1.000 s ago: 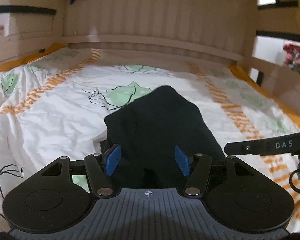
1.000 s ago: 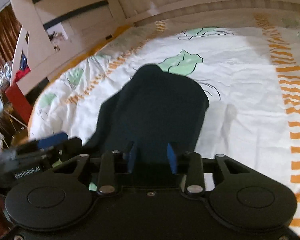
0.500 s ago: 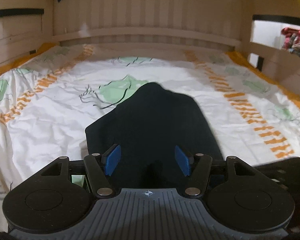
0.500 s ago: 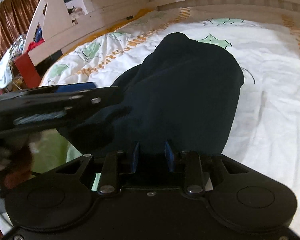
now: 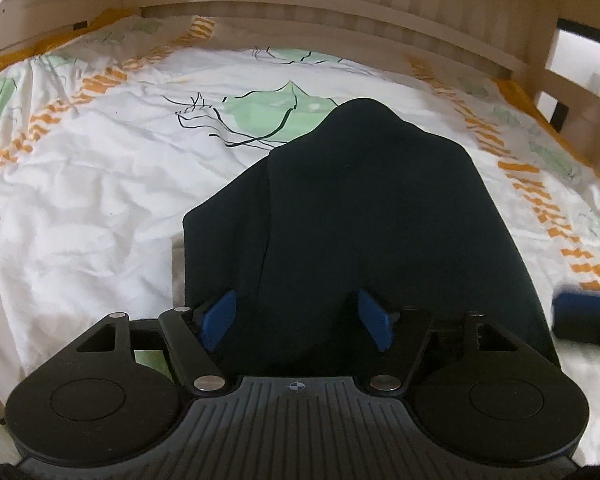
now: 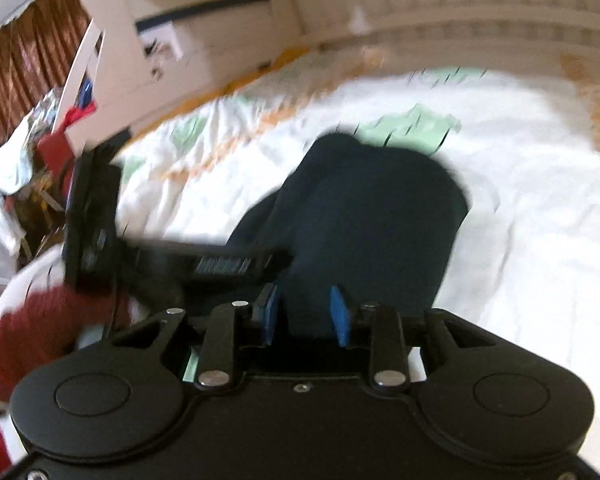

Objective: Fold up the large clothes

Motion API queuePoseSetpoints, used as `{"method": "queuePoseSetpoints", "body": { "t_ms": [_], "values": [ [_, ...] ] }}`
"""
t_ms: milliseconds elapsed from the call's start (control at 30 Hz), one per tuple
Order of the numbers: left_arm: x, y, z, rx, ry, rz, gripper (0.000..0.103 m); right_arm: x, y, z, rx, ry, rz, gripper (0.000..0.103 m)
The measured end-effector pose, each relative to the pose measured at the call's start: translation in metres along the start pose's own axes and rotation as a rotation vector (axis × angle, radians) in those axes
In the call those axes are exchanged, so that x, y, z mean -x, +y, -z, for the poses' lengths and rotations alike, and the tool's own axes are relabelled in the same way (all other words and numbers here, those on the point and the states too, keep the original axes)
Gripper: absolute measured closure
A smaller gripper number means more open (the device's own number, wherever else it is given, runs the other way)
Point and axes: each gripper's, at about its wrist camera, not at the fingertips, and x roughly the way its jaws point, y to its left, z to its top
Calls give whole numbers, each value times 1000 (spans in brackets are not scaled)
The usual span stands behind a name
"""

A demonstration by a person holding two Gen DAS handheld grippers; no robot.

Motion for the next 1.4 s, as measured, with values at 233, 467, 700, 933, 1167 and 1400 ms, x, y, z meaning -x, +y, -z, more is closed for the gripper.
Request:
{"method": "queuePoseSetpoints", "body": {
  "t_ms": [233, 467, 700, 933, 1167, 1400],
  "values": [
    [-4, 0, -3, -3, -9, 13, 34, -48, -25, -48, -5, -28, 109, 58],
    [-8, 3, 0, 11, -12, 13, 33, -119, -42, -63, -36, 103, 238, 59],
    [-7, 5, -1, 34, -4, 14, 33, -144, -39, -58, 11, 185, 270, 59],
    [21, 7, -5, 70, -50, -24, 11, -87, -35, -60, -47, 49, 182, 23],
    [78, 3, -11, 78, -143, -102, 0, -19, -15, -57, -61, -77, 187, 0],
    [109, -22, -6, 35, -77, -150, 0, 24, 6, -37, -111, -69, 207, 0]
  ]
}}
